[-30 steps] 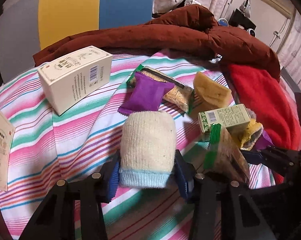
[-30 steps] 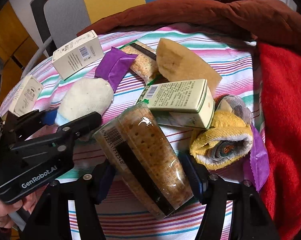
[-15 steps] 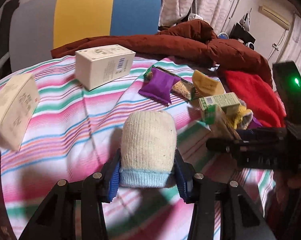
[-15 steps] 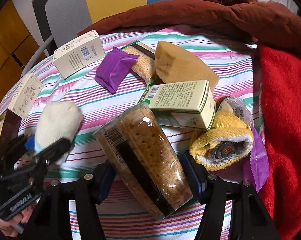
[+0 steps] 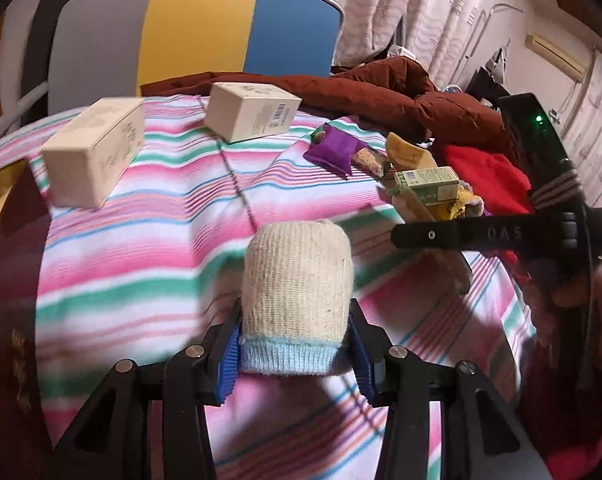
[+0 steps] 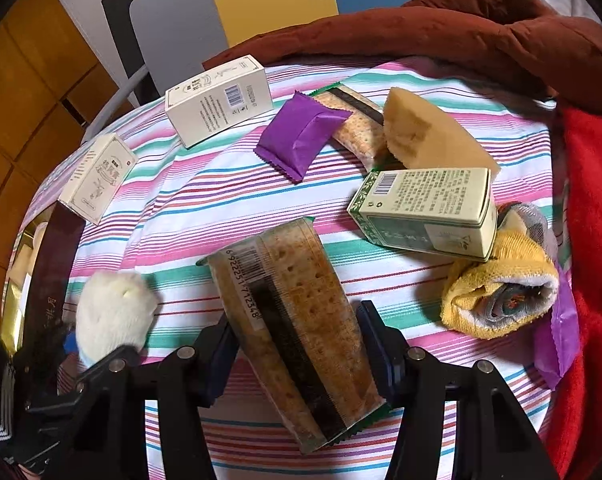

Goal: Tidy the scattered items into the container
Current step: 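Carry the cracker packet and knit sock in both tools over the tray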

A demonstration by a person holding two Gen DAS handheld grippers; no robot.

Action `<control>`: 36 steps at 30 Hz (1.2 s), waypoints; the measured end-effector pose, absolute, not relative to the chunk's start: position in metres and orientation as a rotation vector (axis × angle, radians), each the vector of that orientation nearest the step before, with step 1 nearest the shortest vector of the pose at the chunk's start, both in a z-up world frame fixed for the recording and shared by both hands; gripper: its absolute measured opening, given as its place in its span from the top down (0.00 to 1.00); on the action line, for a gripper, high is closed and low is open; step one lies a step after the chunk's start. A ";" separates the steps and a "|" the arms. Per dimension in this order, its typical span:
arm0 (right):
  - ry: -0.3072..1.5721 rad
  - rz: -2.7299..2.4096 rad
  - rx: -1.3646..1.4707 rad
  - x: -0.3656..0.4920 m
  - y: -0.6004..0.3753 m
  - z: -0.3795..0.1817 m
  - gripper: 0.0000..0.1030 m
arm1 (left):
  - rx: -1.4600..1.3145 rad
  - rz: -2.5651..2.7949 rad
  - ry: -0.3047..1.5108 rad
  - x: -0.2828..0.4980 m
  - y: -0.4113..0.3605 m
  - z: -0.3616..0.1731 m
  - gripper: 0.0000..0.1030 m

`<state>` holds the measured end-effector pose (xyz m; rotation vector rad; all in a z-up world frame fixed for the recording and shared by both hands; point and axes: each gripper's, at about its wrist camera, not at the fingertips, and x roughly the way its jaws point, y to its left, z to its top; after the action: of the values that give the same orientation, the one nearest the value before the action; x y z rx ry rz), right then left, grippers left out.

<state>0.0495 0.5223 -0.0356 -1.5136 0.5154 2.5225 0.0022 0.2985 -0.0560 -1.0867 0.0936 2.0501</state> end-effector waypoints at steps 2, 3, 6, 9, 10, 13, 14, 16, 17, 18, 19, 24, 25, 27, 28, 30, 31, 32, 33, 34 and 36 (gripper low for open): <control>0.509 2.532 -1.515 0.049 0.520 -0.035 0.44 | -1.101 2.049 0.070 0.005 0.289 -0.057 0.55; 0.508 2.540 -1.515 0.051 0.517 -0.034 0.44 | -1.104 2.050 0.067 0.007 0.284 -0.056 0.55; 0.504 2.569 -1.514 0.053 0.510 -0.032 0.44 | -1.102 2.058 0.084 0.016 0.273 -0.055 0.55; 0.478 2.587 -1.522 0.053 0.501 -0.031 0.44 | -1.110 2.053 0.069 0.023 0.259 -0.056 0.56; 0.477 2.593 -1.532 0.053 0.498 -0.032 0.44 | -1.110 2.051 0.060 0.026 0.255 -0.056 0.56; 0.479 2.601 -1.556 0.053 0.488 -0.033 0.44 | -1.084 2.039 0.055 0.037 0.243 -0.050 0.56; 0.467 2.610 -1.563 0.052 0.482 -0.033 0.44 | -1.066 2.040 0.060 0.041 0.239 -0.046 0.56; 0.446 2.625 -1.572 0.051 0.472 -0.032 0.44 | -1.038 2.038 0.055 0.046 0.231 -0.039 0.56; 0.440 2.632 -1.576 0.050 0.467 -0.030 0.44 | -1.019 2.040 0.047 0.049 0.225 -0.034 0.56; 0.438 2.636 -1.576 0.050 0.463 -0.029 0.44 | -1.006 2.042 0.037 0.049 0.221 -0.029 0.56; 0.440 2.643 -1.572 0.051 0.459 -0.028 0.44 | -0.996 2.044 0.026 0.050 0.216 -0.025 0.56; 0.539 2.686 -1.543 0.055 0.435 -0.017 0.44 | -0.945 2.086 -0.037 0.049 0.186 -0.004 0.56; 0.555 2.695 -1.540 0.054 0.429 -0.014 0.44 | -0.938 2.105 -0.040 0.047 0.179 -0.001 0.56; 0.580 2.722 -1.536 0.053 0.412 -0.006 0.44 | -0.932 2.145 -0.051 0.044 0.165 0.003 0.56; 0.585 2.736 -1.534 0.052 0.404 -0.003 0.44 | -0.932 2.163 -0.068 0.041 0.156 0.006 0.56; 0.585 2.761 -1.538 0.050 0.390 0.004 0.44 | -0.933 2.196 -0.099 0.036 0.138 0.009 0.56; 0.581 2.781 -1.536 0.048 0.379 0.010 0.44 | -0.937 2.217 -0.116 0.033 0.128 0.010 0.56; 0.581 2.799 -1.532 0.046 0.370 0.014 0.44 | -0.939 2.234 -0.128 0.031 0.120 0.011 0.56; 0.582 2.811 -1.531 0.045 0.364 0.017 0.44 | -0.944 2.257 -0.140 0.027 0.110 0.012 0.56; 0.585 2.833 -1.531 0.042 0.353 0.022 0.44 | -0.953 2.276 -0.153 0.023 0.100 0.012 0.56; 0.596 2.870 -1.538 0.036 0.335 0.030 0.44 | -0.973 2.309 -0.177 0.016 0.084 0.010 0.56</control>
<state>0.0361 0.3352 0.0296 -1.5383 0.5962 2.8699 0.0165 0.0836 0.0104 -0.9728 -0.1773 2.3087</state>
